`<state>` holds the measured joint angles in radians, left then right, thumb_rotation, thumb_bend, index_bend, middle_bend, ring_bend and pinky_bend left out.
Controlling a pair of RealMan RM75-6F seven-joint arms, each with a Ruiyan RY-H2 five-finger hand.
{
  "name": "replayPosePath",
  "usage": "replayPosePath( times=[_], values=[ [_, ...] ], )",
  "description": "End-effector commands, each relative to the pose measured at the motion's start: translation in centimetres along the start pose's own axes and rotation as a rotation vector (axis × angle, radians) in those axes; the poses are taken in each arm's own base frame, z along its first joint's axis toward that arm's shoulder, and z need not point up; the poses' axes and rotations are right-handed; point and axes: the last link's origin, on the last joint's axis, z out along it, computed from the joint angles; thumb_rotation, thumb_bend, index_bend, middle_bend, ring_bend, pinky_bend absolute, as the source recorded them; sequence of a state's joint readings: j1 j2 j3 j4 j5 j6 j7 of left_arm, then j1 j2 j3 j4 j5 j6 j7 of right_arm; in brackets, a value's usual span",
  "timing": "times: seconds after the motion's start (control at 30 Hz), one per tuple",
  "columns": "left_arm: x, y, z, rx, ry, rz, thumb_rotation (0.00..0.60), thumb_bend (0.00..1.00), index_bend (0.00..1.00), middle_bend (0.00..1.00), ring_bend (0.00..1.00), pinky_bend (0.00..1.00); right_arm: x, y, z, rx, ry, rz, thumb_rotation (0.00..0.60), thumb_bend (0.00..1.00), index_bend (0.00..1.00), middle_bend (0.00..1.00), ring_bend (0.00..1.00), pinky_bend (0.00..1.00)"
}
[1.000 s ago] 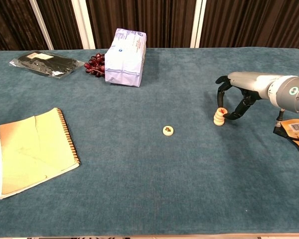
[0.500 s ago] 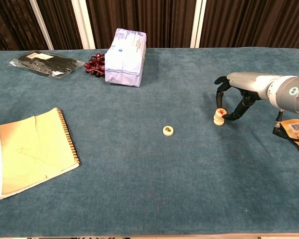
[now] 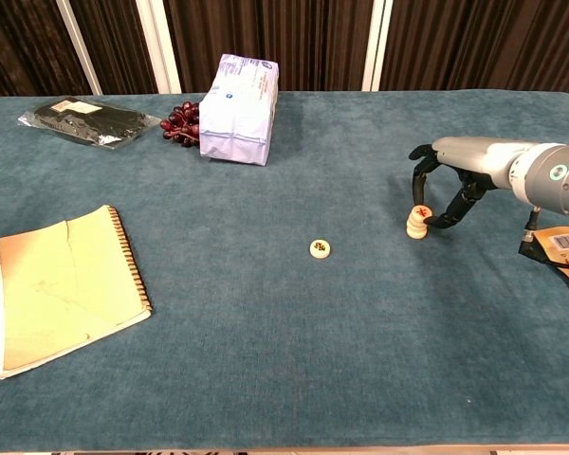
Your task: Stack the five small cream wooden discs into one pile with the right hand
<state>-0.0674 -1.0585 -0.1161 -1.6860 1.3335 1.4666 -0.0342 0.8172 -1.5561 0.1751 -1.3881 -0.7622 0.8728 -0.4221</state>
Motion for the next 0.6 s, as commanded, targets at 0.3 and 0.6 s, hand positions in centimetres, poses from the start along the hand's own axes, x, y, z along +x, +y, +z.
replayPosePath(
  times=[0.3, 0.6],
  values=[
    [0.02, -0.01, 0.00, 0.001, 0.001, -0.001, 0.600, 0.49, 0.16, 0.00, 0.00, 0.00, 0.07, -0.07, -0.03, 0.002, 0.001, 0.001, 0.600, 0.41, 0.45, 0.00, 0.00, 0.00],
    [0.01, -0.02, 0.00, 0.002, -0.001, -0.004, 0.600, 0.49, 0.16, 0.00, 0.00, 0.00, 0.05, 0.02, -0.14, 0.002, -0.002, 0.000, 0.600, 0.41, 0.45, 0.00, 0.00, 0.00]
  ],
)
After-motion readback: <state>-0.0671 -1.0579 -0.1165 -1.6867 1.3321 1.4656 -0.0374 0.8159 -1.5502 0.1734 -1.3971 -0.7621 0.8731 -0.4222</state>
